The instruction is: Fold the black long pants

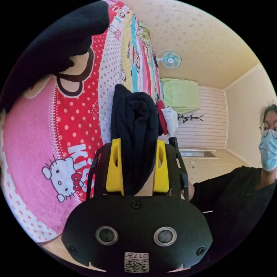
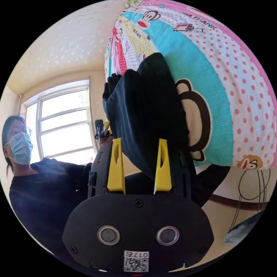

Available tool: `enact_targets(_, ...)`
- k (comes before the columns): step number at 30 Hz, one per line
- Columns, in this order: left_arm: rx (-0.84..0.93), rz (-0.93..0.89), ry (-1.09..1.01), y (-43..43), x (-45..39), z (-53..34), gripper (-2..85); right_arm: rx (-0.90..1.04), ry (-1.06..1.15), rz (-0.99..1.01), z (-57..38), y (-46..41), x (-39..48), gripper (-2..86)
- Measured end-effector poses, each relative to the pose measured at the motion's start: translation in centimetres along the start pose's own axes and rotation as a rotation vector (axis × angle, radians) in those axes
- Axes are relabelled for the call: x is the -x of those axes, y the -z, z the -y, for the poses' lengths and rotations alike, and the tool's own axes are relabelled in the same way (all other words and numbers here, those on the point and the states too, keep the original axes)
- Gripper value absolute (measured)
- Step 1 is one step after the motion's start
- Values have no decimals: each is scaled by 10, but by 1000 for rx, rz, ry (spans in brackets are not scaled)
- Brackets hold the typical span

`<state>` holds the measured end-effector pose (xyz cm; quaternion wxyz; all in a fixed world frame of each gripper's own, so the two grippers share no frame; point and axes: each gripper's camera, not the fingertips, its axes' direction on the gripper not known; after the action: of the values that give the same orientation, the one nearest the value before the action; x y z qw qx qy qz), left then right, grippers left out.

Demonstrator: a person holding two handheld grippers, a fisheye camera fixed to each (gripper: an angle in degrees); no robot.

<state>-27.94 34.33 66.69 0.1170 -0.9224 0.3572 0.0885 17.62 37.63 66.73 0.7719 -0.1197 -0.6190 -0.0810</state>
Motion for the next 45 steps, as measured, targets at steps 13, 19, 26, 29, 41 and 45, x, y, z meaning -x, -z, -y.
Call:
enact_targets(13,-7,39,63,28,19,12,171,-180,-79,-51,-19,68,12,189)
enact_targets(19,161,46,147,28,57,-26,241,-127,-290,11,-63,67,-58,296)
enact_targets(26,248,31,167,-30,69,-31,203,131,-209,354,-7,-29,-63,284)
enact_targets(29,218,23,216,-21,71,-38,173,78,-203,250,-14,-24,-29,213)
enact_targets(41,155,-248,212,-39,-77,-74,133,96,119,242,-98,113,136,137)
enact_targets(45,103,-265,108,-77,-165,-38,132,94,279,208,-101,205,189,134)
